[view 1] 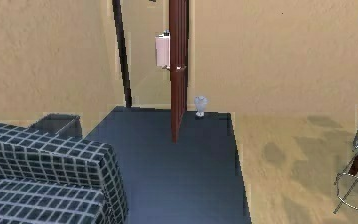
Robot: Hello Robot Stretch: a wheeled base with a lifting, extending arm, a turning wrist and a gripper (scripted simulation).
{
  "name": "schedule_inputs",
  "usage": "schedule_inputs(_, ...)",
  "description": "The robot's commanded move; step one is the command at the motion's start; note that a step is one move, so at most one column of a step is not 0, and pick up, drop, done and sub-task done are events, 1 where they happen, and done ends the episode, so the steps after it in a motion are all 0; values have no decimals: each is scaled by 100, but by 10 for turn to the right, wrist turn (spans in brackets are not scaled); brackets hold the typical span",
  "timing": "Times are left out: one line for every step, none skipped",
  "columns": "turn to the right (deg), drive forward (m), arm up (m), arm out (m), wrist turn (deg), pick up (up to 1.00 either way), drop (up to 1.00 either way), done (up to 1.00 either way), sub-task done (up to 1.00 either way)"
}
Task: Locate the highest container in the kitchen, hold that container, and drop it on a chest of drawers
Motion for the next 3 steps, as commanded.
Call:
schedule_inputs(0,100,0,0,0,0,0,0,0)
schedule_inputs(0,20,0,0,0,0,0,0,0)
schedule_inputs(-390,0,0,0,0,0,0,0,0)
